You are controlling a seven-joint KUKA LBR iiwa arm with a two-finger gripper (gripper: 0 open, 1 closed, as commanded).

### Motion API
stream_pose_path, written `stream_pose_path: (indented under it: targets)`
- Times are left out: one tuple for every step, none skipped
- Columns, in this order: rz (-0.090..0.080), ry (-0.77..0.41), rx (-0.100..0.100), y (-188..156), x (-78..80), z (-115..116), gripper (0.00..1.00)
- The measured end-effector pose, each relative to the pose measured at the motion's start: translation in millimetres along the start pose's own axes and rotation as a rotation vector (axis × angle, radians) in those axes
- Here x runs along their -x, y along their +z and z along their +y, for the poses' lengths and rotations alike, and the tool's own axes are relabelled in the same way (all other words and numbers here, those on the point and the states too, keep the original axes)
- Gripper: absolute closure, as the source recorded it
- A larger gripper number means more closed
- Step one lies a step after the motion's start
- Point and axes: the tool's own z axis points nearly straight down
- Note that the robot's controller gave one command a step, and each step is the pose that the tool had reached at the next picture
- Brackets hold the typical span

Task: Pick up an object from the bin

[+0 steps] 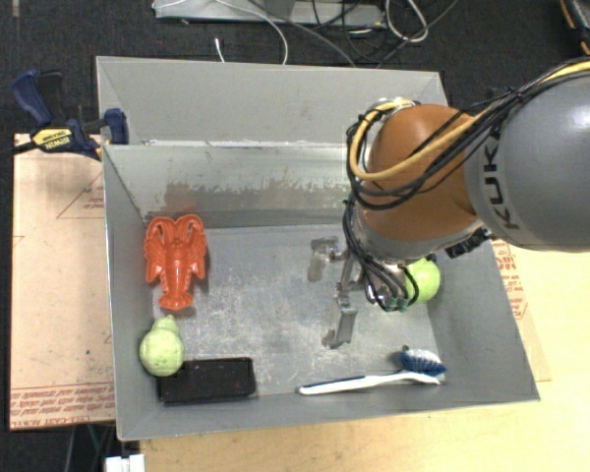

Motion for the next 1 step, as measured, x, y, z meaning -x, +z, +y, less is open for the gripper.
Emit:
stream_pose_path:
  targets:
    - [-0.008,0.003,0.001,-4.5,1.6,-0.4,0.00]
